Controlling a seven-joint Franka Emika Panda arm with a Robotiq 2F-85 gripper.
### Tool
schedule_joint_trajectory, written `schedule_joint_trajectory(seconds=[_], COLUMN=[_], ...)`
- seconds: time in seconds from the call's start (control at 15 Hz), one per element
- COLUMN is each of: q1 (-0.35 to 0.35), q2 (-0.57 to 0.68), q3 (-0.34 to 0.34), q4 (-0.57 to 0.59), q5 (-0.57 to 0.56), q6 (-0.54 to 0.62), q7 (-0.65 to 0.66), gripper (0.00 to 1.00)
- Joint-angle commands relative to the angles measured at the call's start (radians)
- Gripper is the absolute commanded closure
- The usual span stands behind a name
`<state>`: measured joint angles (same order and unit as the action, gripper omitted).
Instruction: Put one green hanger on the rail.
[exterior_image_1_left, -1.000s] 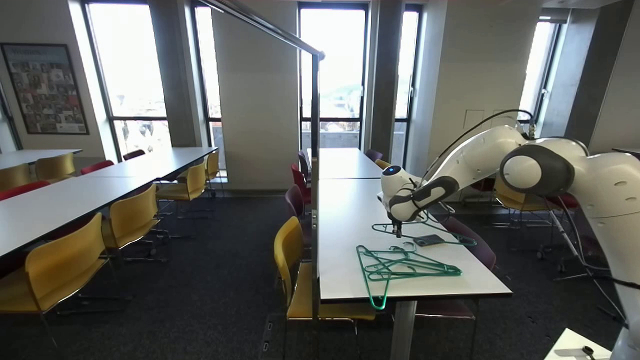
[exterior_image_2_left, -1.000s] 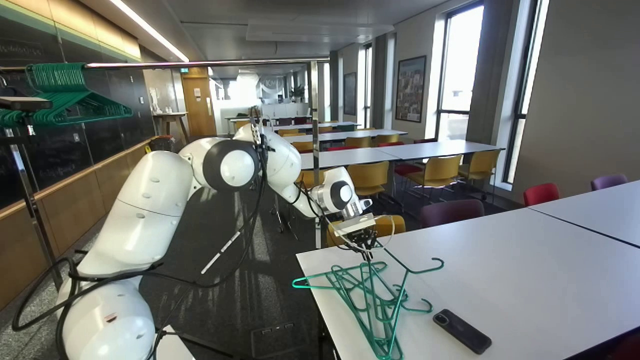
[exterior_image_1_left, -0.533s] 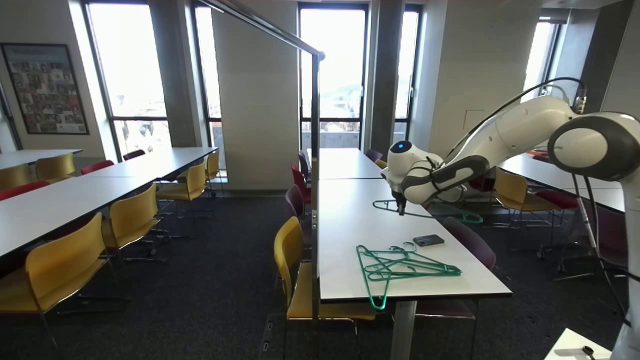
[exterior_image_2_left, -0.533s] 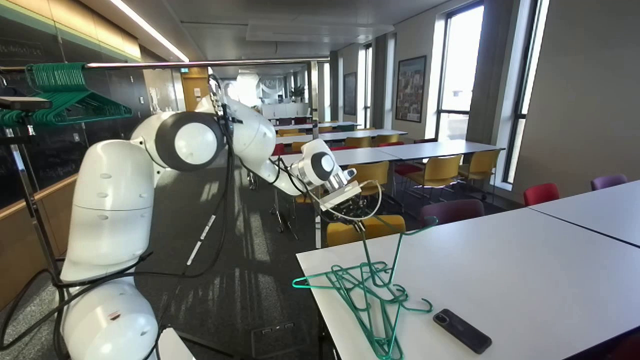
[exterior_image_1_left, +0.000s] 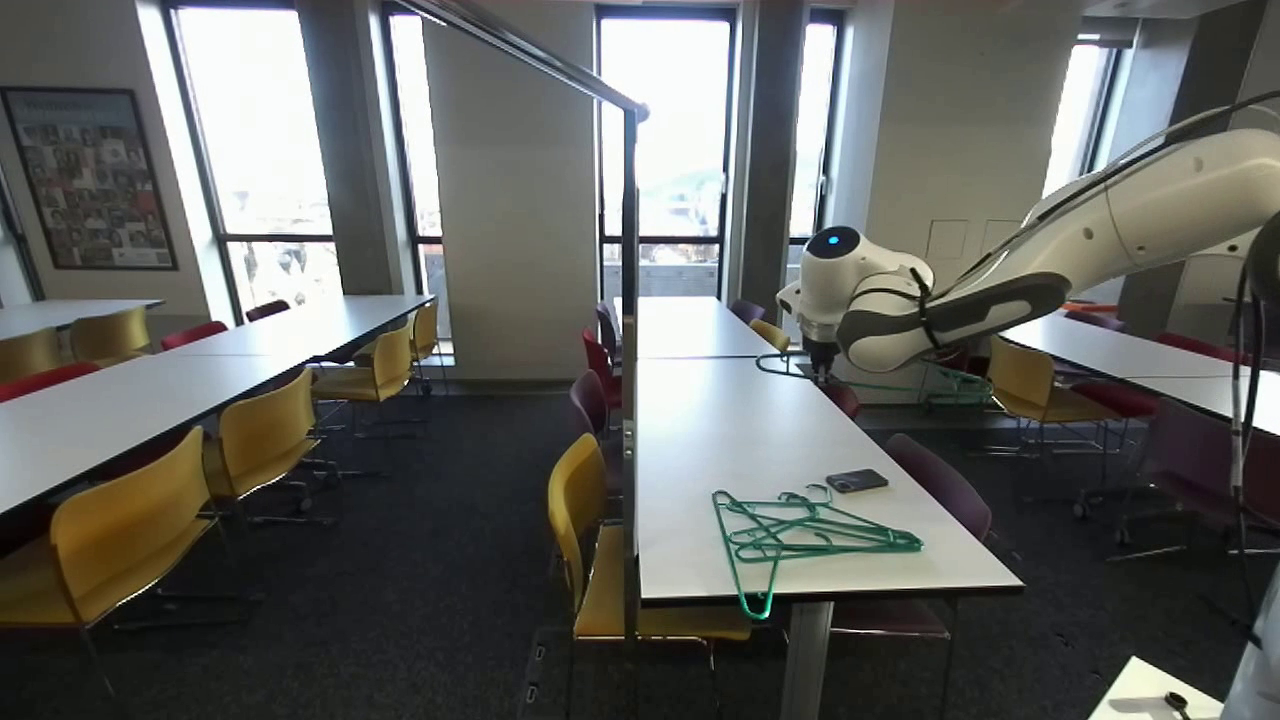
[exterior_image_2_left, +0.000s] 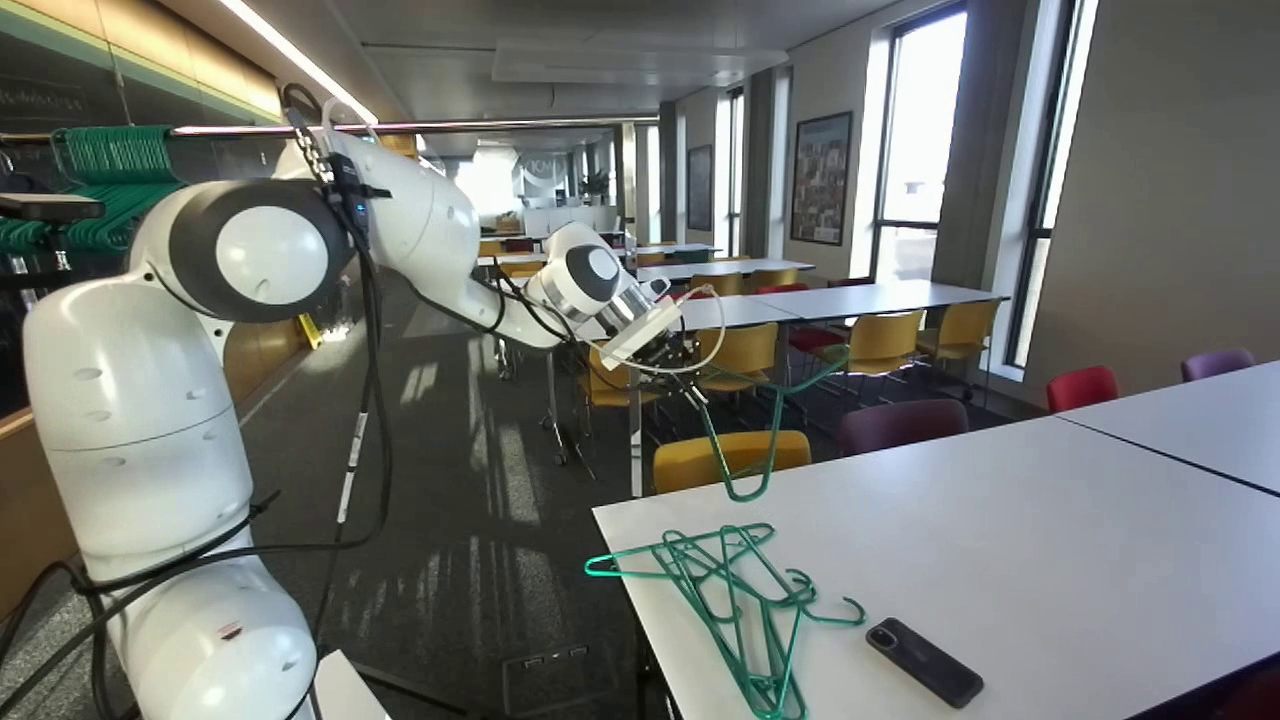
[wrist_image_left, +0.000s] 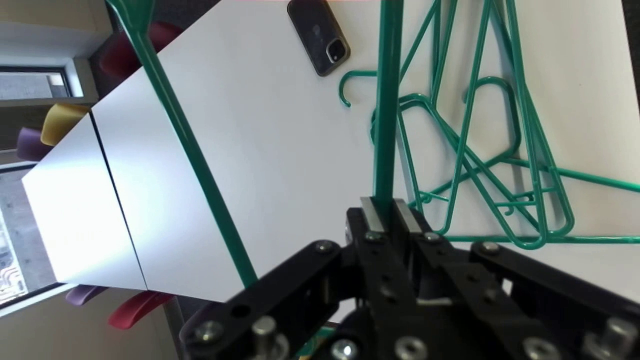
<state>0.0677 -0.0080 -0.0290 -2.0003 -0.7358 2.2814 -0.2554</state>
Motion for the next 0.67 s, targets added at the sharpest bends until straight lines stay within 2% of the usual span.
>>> schedule_joint_trajectory(seconds=[0.0, 0.6], q1=[0.007, 0.07], q2=[-0.105, -0.116], q3=[0.057, 0.197], q4=[-0.058, -0.03], q5=[-0.06, -0.214], q6=[-0.068, -0.179], q7=[0.029, 0.14], gripper=[0.98, 0.98])
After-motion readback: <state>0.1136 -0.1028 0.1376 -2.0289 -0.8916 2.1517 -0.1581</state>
